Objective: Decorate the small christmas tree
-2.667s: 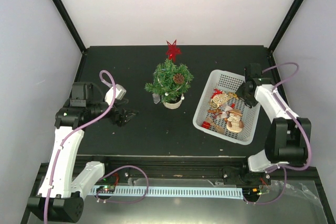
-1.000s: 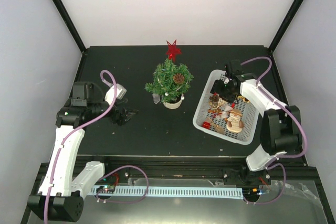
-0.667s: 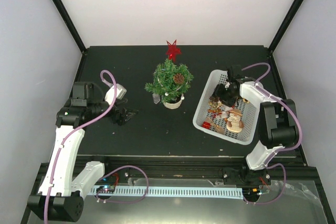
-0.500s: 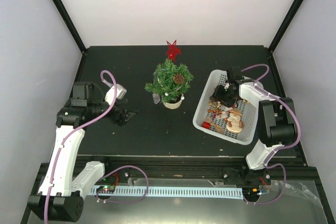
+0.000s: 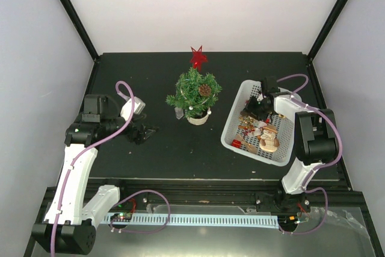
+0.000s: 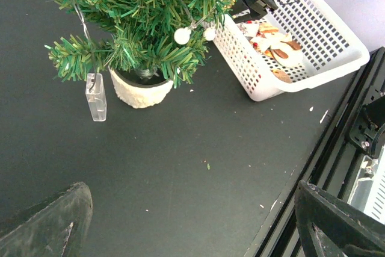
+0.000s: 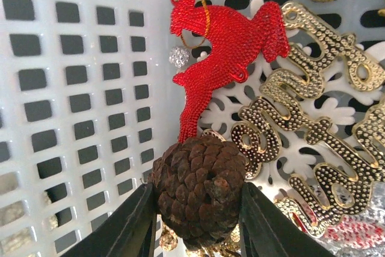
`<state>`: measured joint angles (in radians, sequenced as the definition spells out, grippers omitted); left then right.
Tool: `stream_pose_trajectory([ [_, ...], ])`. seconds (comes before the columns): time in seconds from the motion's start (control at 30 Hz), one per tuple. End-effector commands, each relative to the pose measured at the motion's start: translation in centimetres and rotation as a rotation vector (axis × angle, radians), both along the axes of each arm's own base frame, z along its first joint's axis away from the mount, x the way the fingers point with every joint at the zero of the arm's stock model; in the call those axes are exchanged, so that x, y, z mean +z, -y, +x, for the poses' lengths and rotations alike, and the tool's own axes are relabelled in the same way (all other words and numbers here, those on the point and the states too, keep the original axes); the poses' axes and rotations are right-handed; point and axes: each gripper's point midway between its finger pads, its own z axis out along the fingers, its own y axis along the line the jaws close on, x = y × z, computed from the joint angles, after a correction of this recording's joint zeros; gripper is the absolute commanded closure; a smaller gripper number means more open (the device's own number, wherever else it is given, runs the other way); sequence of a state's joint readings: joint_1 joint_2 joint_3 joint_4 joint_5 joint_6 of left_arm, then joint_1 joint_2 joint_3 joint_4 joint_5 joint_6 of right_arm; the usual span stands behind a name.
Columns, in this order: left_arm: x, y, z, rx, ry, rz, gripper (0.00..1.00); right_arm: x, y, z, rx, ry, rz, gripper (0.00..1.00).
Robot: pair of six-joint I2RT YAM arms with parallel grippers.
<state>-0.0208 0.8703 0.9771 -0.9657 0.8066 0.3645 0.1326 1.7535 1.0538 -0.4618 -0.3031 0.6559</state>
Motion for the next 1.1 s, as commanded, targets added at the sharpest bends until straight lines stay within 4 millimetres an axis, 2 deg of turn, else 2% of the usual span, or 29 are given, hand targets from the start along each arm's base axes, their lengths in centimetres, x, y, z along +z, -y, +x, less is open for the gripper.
stream_pose_trajectory([
  [0.0,0.5,-0.2,0.2,0.011,0.033,0.003,0.08,-0.2,0.4,0.0,-0.007,0.003,0.004,0.65],
  [0.17,0.5,-0.2,0.2,0.009,0.036,0.002,0.08,0.6,0.6,-0.1,-0.009,0.016,-0.005,0.66],
  [0.37,0.5,-0.1,0.2,0.006,0.037,0.000,0.08,2.9,1.7,-0.3,-0.016,0.057,-0.065,0.67],
  [0.53,0.5,-0.1,0.1,0.005,0.037,-0.001,0.08,5.6,2.8,-1.0,-0.025,0.108,-0.127,0.69],
  [0.7,0.8,-0.1,0.1,0.005,0.044,-0.003,0.08,8.5,3.5,-2.7,-0.023,0.166,-0.189,0.70],
  [0.8,0.9,-0.1,0.0,0.004,0.047,-0.004,0.08,10.7,3.0,-3.9,-0.007,0.213,-0.211,0.70],
  [1.07,1.3,-0.1,-0.2,0.010,0.061,-0.005,0.08,19.4,-0.7,-7.0,0.100,0.403,-0.333,0.69],
])
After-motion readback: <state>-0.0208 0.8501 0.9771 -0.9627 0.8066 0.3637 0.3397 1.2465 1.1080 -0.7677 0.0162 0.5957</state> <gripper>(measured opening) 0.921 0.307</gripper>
